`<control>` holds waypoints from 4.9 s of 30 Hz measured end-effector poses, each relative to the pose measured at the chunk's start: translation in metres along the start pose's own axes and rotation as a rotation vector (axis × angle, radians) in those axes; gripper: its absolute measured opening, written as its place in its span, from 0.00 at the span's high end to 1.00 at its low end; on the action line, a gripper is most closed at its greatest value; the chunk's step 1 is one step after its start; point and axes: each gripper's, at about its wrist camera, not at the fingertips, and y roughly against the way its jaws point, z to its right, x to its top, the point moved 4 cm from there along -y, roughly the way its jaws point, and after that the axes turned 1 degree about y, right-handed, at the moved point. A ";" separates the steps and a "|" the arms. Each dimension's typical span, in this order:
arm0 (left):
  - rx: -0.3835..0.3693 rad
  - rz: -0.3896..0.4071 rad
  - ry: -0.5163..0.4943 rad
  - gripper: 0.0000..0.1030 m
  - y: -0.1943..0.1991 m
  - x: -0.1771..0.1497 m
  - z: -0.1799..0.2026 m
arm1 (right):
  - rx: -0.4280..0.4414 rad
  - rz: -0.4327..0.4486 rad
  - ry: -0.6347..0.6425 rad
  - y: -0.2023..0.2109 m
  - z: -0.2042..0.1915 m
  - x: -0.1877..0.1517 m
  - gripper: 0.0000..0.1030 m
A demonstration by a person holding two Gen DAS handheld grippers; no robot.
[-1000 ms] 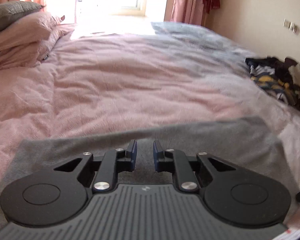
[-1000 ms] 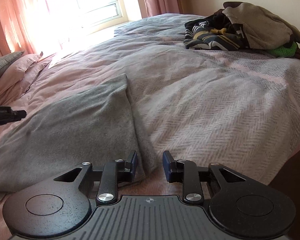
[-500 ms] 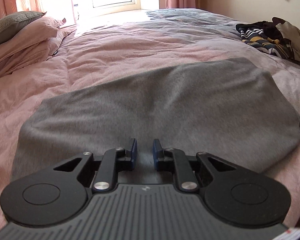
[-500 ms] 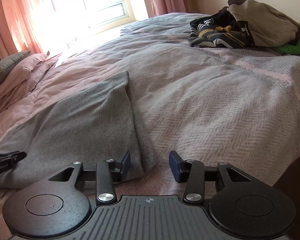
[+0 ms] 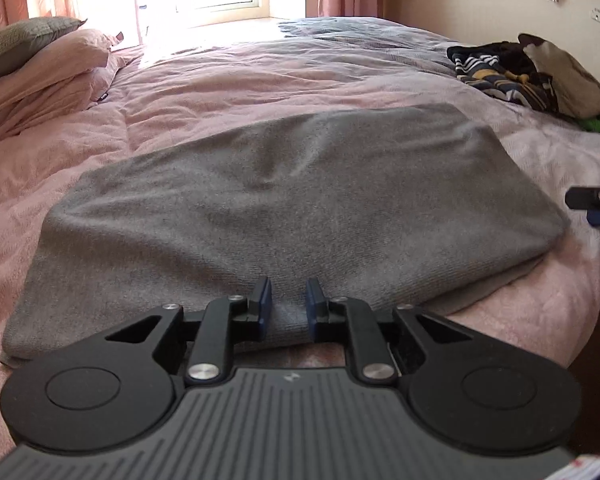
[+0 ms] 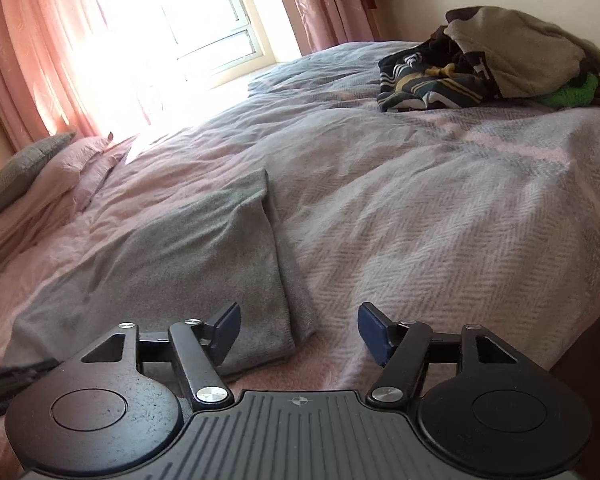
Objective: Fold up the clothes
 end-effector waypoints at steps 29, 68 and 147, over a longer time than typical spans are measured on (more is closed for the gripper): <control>-0.095 0.065 0.513 0.86 0.035 -0.011 -0.180 | -0.151 -0.051 0.043 -0.024 -0.069 0.034 0.93; -0.404 -0.068 0.739 0.78 -0.053 0.027 -0.235 | 0.235 -0.032 0.172 -0.096 -0.219 -0.043 0.78; -0.014 -0.028 0.320 0.81 0.022 -0.005 -0.200 | 0.189 -0.058 0.440 -0.051 -0.246 -0.101 0.88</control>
